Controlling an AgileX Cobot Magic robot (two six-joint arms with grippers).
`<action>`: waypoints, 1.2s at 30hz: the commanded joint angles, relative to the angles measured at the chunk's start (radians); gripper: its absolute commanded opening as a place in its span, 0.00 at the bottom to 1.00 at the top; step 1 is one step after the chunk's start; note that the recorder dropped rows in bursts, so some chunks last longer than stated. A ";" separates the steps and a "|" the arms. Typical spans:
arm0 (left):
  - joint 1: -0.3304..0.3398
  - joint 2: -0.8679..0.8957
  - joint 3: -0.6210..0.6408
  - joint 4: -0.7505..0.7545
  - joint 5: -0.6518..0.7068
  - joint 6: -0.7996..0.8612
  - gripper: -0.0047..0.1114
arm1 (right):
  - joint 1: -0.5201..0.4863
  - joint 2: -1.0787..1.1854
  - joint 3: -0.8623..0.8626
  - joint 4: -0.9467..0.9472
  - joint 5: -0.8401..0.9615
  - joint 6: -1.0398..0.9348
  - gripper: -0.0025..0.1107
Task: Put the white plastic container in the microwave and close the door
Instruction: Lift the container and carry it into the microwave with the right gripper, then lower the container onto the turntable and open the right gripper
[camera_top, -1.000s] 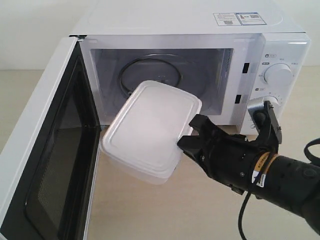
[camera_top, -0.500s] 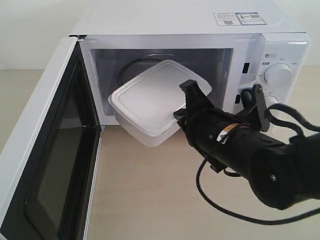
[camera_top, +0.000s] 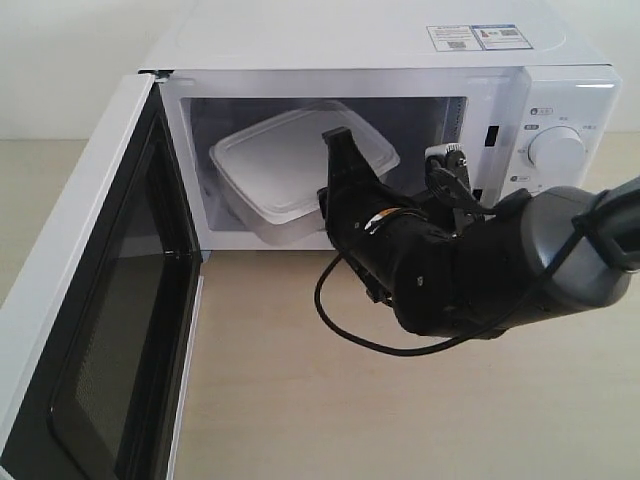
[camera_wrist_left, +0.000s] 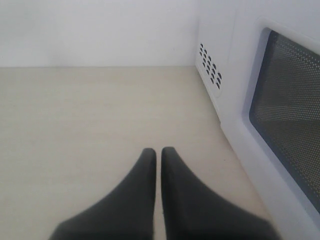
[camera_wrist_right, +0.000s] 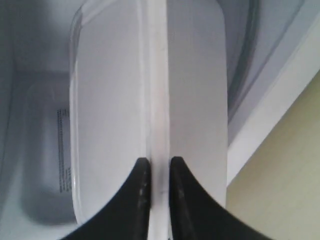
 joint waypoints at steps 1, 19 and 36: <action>0.003 -0.004 0.004 0.000 -0.002 -0.010 0.08 | 0.000 -0.002 -0.010 0.148 -0.054 -0.137 0.02; 0.003 -0.004 0.004 0.000 -0.002 -0.010 0.08 | -0.105 0.035 -0.122 0.094 0.041 -0.140 0.02; 0.003 -0.004 0.004 0.000 -0.002 -0.010 0.08 | -0.151 0.071 -0.190 -0.008 0.109 -0.149 0.04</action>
